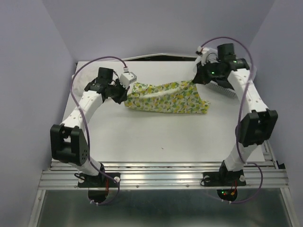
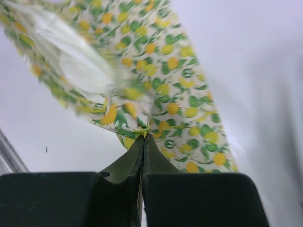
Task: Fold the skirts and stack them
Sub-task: Flatten the skirt out
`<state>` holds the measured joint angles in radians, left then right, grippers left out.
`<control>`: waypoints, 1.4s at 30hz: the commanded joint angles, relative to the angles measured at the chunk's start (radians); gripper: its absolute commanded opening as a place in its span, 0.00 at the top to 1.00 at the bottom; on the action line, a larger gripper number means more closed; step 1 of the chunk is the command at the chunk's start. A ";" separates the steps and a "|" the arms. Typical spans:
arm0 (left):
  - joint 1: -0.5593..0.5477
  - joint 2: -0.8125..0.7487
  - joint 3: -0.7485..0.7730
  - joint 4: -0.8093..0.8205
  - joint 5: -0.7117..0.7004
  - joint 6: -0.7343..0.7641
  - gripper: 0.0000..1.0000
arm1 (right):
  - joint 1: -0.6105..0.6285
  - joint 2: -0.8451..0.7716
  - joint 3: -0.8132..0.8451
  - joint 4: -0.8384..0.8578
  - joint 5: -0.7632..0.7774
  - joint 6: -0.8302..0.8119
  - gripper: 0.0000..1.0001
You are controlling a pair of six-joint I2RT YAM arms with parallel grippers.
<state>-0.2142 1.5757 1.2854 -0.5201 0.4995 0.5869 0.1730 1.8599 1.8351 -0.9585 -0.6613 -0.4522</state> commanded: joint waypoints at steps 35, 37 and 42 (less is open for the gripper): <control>0.009 -0.981 -0.054 -0.291 -0.015 0.002 1.00 | -0.264 -1.107 -0.444 0.201 -0.001 0.191 0.99; 0.009 -0.956 -0.058 -0.323 -0.012 0.002 1.00 | -0.264 -1.124 -0.488 0.191 -0.001 0.199 0.99; 0.009 -0.861 -0.148 -0.229 -0.081 -0.015 1.00 | -0.264 -0.997 -0.594 0.301 0.116 0.259 0.99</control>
<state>-0.2333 0.6380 1.2060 -0.7826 0.5812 0.5648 -0.0532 0.7322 1.3064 -0.7506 -0.7773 -0.1978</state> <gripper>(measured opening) 0.058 0.012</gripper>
